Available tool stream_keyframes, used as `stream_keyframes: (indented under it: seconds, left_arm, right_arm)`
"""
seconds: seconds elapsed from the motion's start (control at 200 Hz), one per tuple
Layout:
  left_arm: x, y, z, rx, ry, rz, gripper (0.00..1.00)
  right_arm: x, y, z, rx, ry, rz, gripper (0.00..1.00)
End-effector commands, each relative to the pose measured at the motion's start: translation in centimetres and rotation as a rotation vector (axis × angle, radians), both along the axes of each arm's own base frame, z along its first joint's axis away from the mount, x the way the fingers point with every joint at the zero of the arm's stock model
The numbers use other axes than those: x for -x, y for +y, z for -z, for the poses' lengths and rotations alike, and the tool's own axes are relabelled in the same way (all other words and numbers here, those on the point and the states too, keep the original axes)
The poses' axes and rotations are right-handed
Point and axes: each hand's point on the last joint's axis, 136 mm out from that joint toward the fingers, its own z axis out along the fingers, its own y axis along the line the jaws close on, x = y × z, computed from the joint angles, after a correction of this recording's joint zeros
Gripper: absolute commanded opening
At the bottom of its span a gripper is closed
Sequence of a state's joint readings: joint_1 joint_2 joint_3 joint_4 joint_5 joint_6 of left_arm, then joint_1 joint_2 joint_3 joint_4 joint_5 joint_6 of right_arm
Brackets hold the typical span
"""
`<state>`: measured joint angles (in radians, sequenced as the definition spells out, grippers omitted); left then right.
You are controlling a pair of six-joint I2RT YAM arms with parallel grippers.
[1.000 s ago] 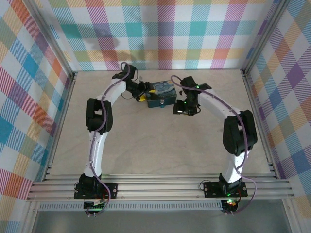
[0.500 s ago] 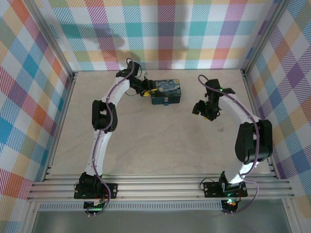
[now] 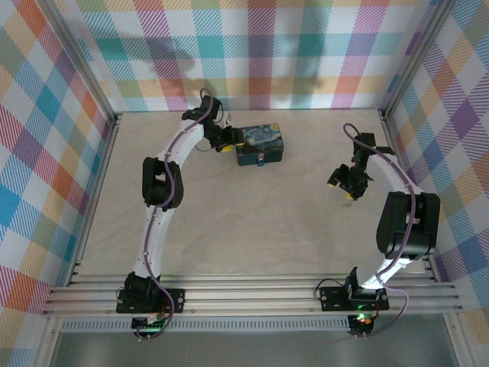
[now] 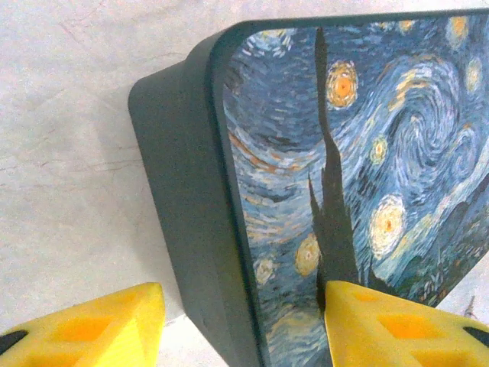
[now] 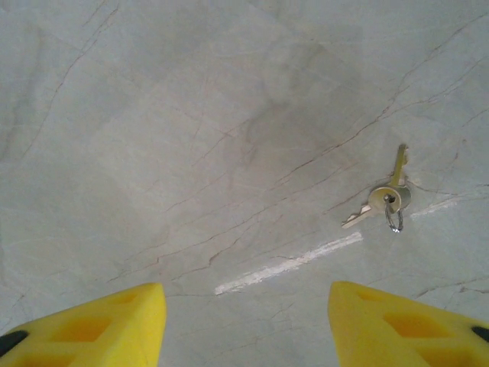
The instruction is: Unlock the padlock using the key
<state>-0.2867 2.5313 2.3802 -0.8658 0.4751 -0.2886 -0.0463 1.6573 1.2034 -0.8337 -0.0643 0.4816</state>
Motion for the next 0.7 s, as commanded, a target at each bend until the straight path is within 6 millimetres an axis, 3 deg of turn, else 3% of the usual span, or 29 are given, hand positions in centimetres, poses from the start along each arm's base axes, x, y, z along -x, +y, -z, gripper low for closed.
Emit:
stream_keyframes:
  seconds: [0.0, 0.265, 0.405, 0.56, 0.695]
  left_arm:
    - [3.4, 2.5, 2.7, -0.153, 0.113, 0.017, 0.54]
    - [7.2, 2.1, 2.5, -0.13, 0.146, 0.085, 0.51]
    - [9.6, 3.0, 2.5, -0.152, 0.168, 0.092, 0.48]
    - [12.4, 4.3, 2.2, -0.188, 0.193, 0.091, 0.47]
    - [14.5, 5.7, 3.2, -0.227, 0.235, 0.071, 0.48]
  right_arm:
    - [-1.0, 0.7, -0.3, -0.044, -0.018, -0.021, 0.57]
    - [-5.6, 6.6, -2.3, -0.203, -0.129, -0.166, 0.58]
    - [-8.4, 10.4, -2.9, -0.251, -0.176, -0.253, 0.58]
    - [-12.2, 15.9, -4.3, -0.312, -0.241, -0.387, 0.58]
    - [-15.0, 21.4, -4.7, -0.366, -0.332, -0.552, 0.61]
